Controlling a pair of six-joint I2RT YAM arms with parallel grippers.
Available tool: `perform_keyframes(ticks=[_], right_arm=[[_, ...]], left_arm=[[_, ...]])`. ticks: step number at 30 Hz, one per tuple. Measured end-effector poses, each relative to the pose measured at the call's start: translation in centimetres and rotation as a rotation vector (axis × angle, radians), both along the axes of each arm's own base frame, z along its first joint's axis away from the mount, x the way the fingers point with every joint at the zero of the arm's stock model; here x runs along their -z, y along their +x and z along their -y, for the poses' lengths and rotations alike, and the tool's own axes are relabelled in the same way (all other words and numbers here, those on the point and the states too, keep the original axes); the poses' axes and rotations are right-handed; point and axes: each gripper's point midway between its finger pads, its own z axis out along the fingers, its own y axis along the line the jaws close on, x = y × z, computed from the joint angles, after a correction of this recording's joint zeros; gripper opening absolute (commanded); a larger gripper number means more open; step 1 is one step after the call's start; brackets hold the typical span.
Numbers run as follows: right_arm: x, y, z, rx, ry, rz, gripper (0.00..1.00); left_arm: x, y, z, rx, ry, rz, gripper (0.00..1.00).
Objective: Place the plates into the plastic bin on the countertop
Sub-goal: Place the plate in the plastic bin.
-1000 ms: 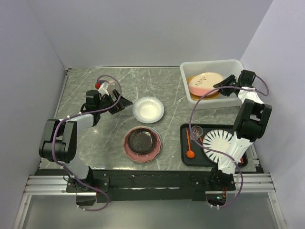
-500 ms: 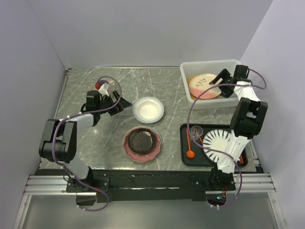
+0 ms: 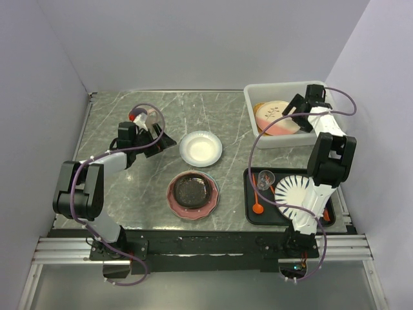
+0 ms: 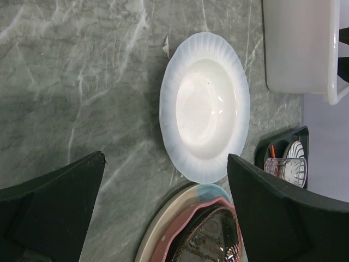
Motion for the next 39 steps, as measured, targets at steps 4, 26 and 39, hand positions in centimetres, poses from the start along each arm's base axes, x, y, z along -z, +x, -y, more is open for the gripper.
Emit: perform_keyframes(ticks=[4, 26, 39], right_arm=[[-1.8, -0.3, 0.5, 0.023, -0.047, 0.022, 1.0], [-10.0, -1.3, -2.1, -0.014, -0.081, 0.206, 1.0], [-14.6, -2.0, -5.2, -0.084, -0.054, 0.331, 1.0]], left_arm=[[0.0, 0.0, 0.4, 0.008, 0.002, -0.001, 0.99], [3.4, -0.3, 2.2, 0.049, 0.016, -0.077, 0.99], [4.5, 0.8, 4.9, 0.1, -0.008, -0.064, 0.95]])
